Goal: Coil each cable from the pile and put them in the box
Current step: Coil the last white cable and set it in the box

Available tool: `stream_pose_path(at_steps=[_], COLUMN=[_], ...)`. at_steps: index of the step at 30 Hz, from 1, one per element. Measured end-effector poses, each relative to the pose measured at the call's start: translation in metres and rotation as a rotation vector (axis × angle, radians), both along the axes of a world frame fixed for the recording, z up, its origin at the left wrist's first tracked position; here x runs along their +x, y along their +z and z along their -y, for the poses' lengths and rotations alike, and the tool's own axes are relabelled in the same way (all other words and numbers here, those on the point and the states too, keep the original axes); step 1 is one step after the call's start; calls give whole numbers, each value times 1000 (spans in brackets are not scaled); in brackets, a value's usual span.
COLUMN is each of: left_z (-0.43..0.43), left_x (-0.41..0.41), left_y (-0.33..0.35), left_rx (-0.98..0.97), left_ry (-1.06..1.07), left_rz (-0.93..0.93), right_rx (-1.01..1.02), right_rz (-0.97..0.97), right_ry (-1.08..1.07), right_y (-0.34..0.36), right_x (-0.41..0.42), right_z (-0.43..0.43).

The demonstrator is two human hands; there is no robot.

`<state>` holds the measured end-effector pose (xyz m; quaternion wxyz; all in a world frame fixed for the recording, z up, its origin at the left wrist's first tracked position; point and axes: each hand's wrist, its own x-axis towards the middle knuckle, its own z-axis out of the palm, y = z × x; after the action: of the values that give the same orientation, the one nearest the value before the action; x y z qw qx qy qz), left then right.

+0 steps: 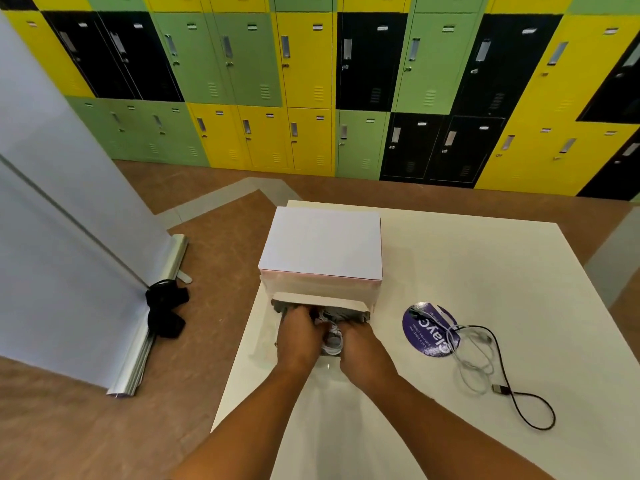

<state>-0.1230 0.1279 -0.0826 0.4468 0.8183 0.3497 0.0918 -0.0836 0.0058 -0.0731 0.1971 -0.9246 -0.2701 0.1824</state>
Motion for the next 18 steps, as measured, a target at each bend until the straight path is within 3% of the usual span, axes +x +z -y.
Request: stream_pose_path(at_steps=[6,14,18], left_z=[-8,-11,-13], left_x=[-7,-4,-7], left_y=[2,-1,-4], left_rx=[464,399,383], left_ry=[-230,-240,-239], left_rz=[-172,-188,-183], right_rx=[-95,-172,-109], right_rz=[74,69,0], right_ry=[136,214,193], right_y=[-2,2,5], right_x=[0,2,3], right_z=[3,-2,1])
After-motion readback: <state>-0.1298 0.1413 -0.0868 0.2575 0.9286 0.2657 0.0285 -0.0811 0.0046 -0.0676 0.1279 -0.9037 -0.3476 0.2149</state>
